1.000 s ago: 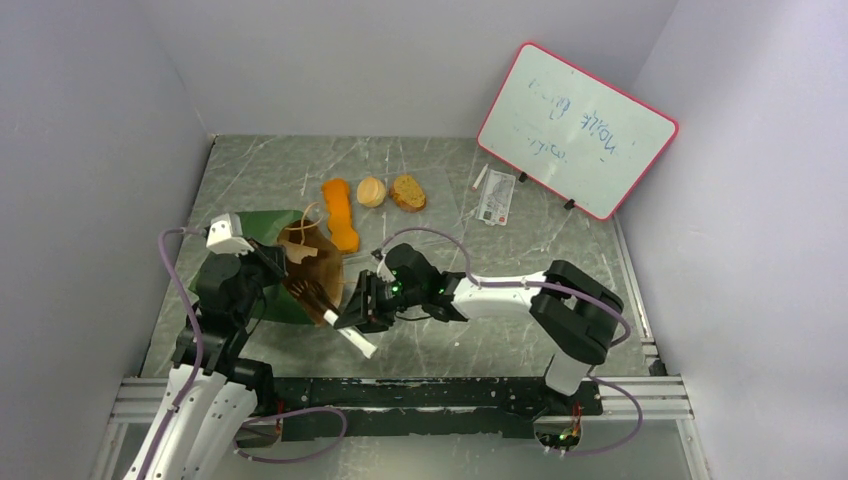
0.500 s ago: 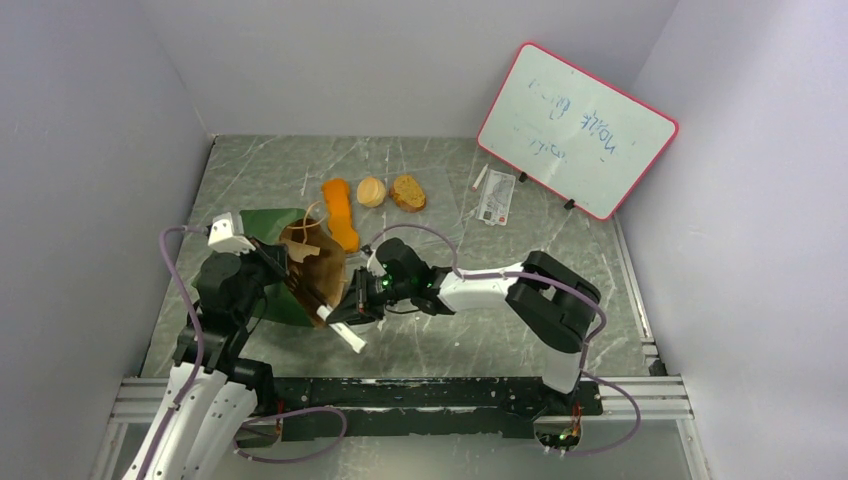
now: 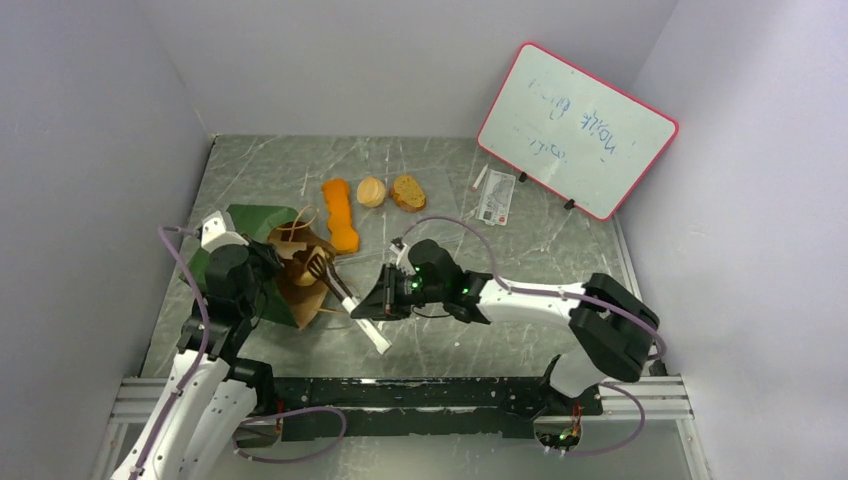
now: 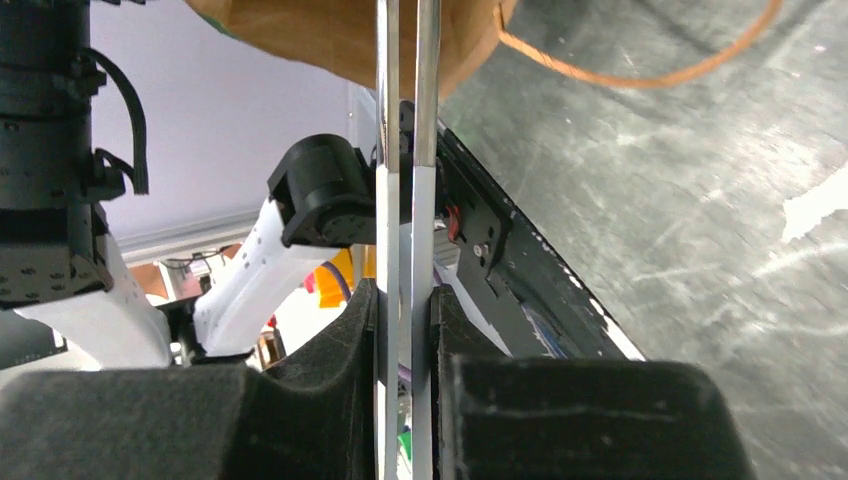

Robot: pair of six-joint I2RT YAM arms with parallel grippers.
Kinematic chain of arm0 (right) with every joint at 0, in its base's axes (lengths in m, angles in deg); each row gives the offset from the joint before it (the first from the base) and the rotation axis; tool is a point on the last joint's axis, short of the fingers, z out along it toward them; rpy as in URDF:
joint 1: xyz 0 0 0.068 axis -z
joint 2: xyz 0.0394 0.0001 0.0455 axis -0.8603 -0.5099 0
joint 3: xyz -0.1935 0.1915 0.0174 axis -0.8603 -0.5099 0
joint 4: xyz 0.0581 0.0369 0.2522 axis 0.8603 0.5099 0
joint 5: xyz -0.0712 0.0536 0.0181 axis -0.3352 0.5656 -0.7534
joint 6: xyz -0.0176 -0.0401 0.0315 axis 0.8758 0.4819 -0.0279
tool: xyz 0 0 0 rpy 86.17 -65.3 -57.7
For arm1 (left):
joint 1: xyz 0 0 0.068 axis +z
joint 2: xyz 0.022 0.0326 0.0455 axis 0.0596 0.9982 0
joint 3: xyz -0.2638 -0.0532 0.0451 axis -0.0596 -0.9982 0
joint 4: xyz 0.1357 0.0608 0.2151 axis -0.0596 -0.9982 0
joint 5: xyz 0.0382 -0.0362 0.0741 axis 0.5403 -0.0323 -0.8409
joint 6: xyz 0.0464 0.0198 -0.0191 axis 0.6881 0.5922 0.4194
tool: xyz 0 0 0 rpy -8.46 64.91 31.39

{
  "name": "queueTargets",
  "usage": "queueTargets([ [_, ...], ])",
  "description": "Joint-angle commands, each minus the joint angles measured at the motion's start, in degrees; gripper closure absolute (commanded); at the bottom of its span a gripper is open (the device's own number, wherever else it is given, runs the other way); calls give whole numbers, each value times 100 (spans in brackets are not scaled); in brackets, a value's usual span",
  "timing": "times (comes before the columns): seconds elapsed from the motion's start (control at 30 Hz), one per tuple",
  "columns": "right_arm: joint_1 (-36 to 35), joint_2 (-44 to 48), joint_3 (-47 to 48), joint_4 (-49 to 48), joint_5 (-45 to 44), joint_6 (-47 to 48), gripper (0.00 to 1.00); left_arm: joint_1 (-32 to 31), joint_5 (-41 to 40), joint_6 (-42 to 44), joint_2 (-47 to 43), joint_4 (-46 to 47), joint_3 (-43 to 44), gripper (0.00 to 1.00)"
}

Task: Take the fake bread out of the paper bag
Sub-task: Take out the fake bread from the paper bag.

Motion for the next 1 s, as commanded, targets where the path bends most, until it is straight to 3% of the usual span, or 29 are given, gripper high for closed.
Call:
queueTargets([
  [0.0,114,572,-362,186,-213,215,100,10,-655,-142,208,-48,213,93],
  [0.5,708,2292,-407,976,-793,600,100,17,-1019,-228,664,419,96,93],
  [0.73,1281,2428,28,1248,-1244,1085,100,15,-878,-143,579,375,175,93],
  [0.97,2054,2307,13,855,-1387,1262,100,17,-589,-44,417,287,221,93],
])
